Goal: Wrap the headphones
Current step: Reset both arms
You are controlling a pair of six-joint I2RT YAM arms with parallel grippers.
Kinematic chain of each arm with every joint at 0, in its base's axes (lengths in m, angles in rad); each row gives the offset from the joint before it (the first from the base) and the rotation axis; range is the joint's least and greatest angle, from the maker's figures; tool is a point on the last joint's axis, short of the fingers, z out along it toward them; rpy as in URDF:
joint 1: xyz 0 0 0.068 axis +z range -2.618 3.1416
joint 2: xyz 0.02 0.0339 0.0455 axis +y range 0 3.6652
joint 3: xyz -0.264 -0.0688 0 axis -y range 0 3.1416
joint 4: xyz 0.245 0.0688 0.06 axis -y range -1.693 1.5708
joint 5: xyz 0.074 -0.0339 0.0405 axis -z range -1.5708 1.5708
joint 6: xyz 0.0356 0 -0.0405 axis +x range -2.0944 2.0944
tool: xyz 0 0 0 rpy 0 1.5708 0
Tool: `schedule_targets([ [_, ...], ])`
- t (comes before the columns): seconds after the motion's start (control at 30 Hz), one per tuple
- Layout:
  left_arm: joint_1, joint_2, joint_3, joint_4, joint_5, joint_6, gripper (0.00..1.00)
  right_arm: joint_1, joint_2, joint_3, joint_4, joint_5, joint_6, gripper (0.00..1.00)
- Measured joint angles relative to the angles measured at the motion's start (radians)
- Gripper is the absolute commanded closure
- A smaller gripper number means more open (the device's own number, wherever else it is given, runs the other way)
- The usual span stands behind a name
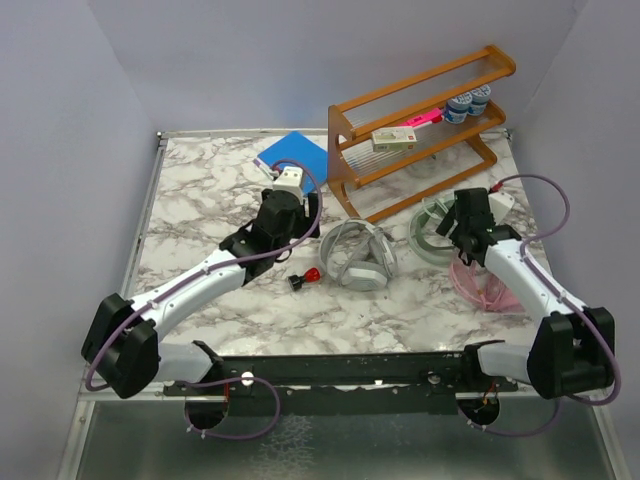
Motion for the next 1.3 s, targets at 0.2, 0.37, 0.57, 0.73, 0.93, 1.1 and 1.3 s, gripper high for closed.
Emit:
schedule_targets([
  [0.2,0.007,-0.031,-0.03,0.002,-0.043,-0.002,0.01,0.0,-0.136,-0.012,0.08,-0.016,-0.143,0.0],
  [0.37,0.029,-0.082,-0.096,0.029,-0.174,-0.011,0.01,0.0,-0.247,-0.066,0.262,-0.061,-0.275,0.0],
  [0.57,0.102,-0.208,-0.262,0.216,-0.227,-0.005,0.01,0.0,-0.247,-0.18,0.562,-0.105,-0.438,0.0],
  [0.73,0.192,-0.207,-0.309,0.361,-0.26,0.074,0.01,0.0,-0.232,-0.336,0.842,-0.185,-0.596,0.0],
  [0.93,0.372,-0.134,-0.355,0.47,-0.167,0.151,0.01,0.0,-0.087,-0.389,1.026,-0.207,-0.681,0.0],
  [1.1,0.491,-0.12,-0.497,0.634,-0.13,0.187,0.01,-0.001,0.022,-0.432,1.164,-0.208,-0.692,0.0],
  [1.3,0.49,0.027,-0.565,0.842,-0.121,0.251,0.01,-0.002,0.124,-0.507,1.358,-0.207,-0.715,0.01],
])
